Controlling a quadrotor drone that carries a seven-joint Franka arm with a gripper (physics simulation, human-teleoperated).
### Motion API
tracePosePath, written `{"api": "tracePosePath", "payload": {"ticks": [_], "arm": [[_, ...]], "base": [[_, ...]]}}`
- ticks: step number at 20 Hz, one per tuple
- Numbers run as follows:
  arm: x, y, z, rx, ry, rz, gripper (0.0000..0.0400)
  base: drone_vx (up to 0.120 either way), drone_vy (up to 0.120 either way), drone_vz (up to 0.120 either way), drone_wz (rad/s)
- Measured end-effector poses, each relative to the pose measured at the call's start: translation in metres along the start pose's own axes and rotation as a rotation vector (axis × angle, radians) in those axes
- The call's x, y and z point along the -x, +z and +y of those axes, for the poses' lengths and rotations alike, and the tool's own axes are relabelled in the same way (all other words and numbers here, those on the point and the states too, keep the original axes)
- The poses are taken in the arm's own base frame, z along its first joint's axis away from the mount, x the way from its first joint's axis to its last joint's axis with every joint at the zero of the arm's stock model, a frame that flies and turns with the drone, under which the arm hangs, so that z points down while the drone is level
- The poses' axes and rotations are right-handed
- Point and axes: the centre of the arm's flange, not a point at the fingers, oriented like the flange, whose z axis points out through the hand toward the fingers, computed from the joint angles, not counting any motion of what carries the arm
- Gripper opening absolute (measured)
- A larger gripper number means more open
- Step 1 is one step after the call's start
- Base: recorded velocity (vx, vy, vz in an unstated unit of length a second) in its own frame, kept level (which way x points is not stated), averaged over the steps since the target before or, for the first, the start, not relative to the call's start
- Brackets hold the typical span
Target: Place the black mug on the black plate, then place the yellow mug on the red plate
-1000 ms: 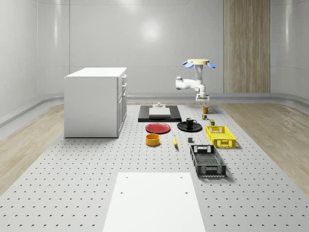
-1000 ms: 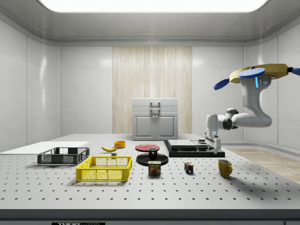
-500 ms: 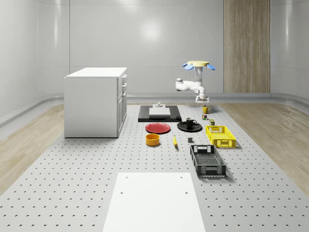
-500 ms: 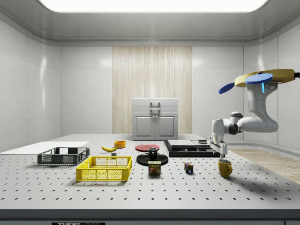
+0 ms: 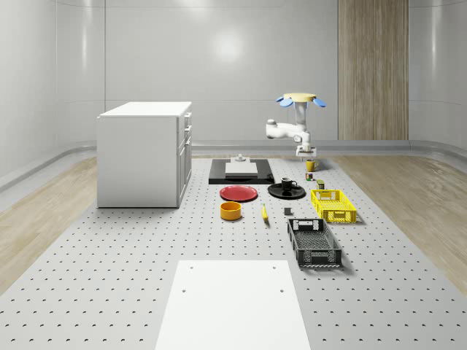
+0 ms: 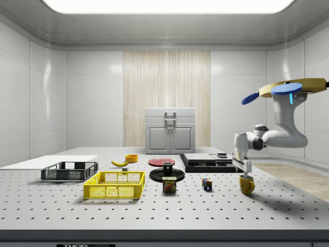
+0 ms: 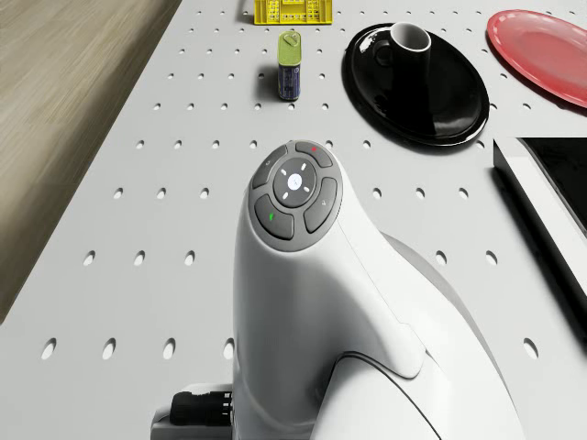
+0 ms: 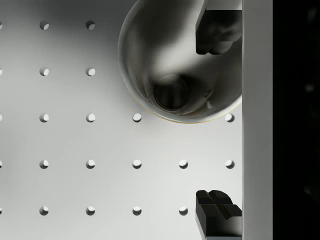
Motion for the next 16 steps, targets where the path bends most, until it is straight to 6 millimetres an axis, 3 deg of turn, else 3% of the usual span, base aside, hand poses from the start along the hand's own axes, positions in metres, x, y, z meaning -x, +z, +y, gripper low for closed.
{"api": "tracePosePath", "payload": {"ticks": [16], "arm": [[0.003,0.028,-0.003,0.000,0.000,0.000,0.0400]], "base": [[0.000,0.000,0.000,0.000]]}}
